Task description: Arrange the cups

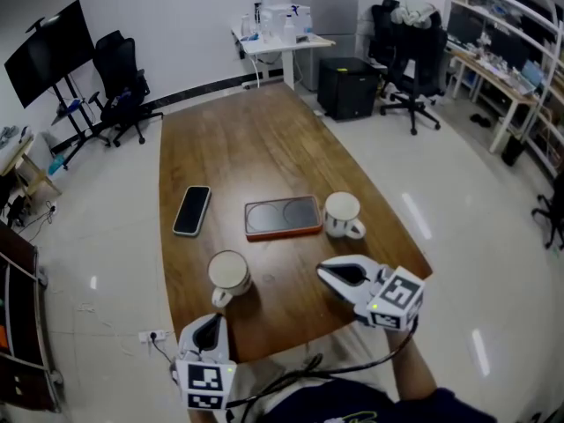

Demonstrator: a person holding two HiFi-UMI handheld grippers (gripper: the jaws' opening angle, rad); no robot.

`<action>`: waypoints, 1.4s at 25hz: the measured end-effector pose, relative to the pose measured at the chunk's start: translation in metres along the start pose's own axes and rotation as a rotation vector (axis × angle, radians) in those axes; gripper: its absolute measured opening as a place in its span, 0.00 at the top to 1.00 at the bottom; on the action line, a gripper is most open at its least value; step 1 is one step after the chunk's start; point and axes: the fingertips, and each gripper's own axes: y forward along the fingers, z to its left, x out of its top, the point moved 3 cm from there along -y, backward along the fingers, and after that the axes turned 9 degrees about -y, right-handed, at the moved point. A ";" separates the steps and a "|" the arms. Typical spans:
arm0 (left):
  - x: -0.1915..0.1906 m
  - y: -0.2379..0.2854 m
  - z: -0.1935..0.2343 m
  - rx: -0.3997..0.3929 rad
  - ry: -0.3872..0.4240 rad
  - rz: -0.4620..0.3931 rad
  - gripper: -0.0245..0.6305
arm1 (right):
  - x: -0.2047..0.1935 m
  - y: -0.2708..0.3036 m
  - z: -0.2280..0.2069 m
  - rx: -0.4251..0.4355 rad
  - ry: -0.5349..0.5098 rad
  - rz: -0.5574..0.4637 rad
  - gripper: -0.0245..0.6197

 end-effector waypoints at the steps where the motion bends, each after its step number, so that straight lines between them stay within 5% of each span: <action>1: 0.000 -0.001 -0.003 0.009 0.020 -0.003 0.96 | 0.000 0.000 0.000 0.000 0.001 0.004 0.97; 8: 0.003 -0.011 -0.005 -0.008 -0.018 -0.101 0.96 | 0.003 0.001 -0.001 -0.003 0.001 -0.003 0.97; 10: 0.012 -0.023 -0.007 -0.147 -0.134 -0.195 0.96 | 0.000 0.002 -0.001 -0.002 0.006 0.007 0.97; 13: 0.044 -0.050 -0.003 -0.424 -0.424 -0.495 0.96 | -0.002 0.003 -0.004 -0.013 0.012 0.013 0.97; 15: 0.053 -0.054 0.005 -0.498 -0.485 -0.581 0.96 | -0.001 0.004 -0.006 -0.022 0.010 0.009 0.97; 19: 0.051 -0.042 0.005 -0.455 -0.406 -0.518 0.96 | 0.000 0.004 -0.005 -0.022 0.013 0.008 0.97; 24: 0.042 -0.016 -0.020 -0.377 -0.188 -0.327 0.96 | 0.003 0.002 -0.003 -0.027 0.022 0.014 0.97; 35: 0.047 -0.008 -0.024 -0.385 -0.200 -0.323 0.96 | 0.000 0.004 -0.008 -0.027 0.007 0.003 0.97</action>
